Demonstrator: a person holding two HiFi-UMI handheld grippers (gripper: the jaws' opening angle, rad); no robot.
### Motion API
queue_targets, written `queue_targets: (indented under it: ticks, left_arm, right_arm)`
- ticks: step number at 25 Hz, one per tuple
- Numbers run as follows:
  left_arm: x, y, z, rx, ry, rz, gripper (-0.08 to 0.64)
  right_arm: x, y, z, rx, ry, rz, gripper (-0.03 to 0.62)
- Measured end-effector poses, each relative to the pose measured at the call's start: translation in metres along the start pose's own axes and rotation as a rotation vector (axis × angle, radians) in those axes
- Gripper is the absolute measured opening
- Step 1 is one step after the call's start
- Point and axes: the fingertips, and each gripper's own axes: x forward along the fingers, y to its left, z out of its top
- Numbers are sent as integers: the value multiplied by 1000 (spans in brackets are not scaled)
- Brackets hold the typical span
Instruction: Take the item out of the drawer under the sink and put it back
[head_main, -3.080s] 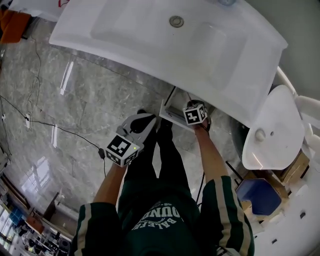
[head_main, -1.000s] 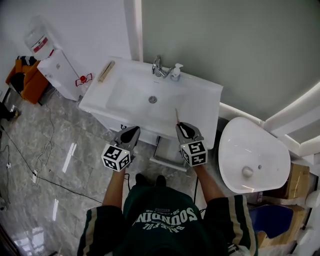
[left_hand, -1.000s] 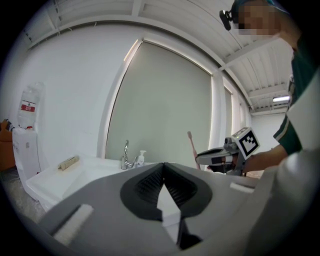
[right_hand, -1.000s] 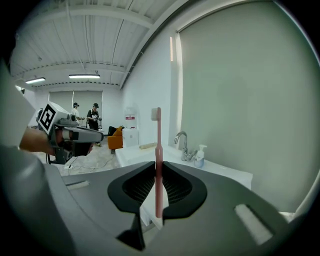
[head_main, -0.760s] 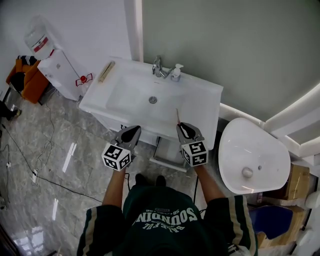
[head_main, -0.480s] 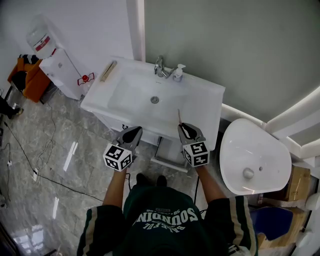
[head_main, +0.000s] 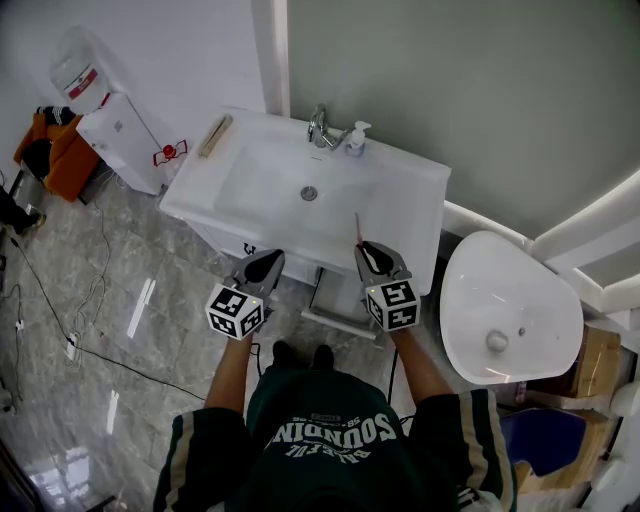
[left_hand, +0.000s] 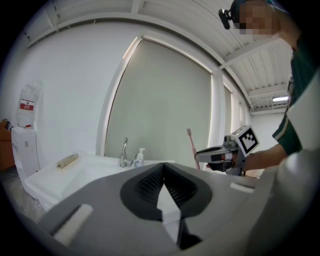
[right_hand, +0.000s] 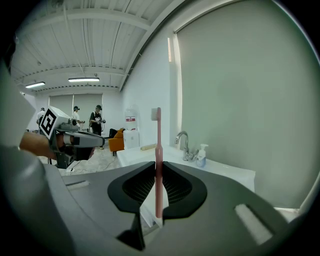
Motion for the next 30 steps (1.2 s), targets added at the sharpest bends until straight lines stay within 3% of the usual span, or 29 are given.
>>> queue_targets:
  ticks: [11, 30]
  left_arm:
    - [-1, -7, -44, -67, 63, -15, 49]
    - [4, -12, -130, -179, 192, -38, 49]
  right_arm:
    - [-3, 10, -41, 27, 73, 9, 51]
    - [-4, 38, -166, 30, 278, 93, 51]
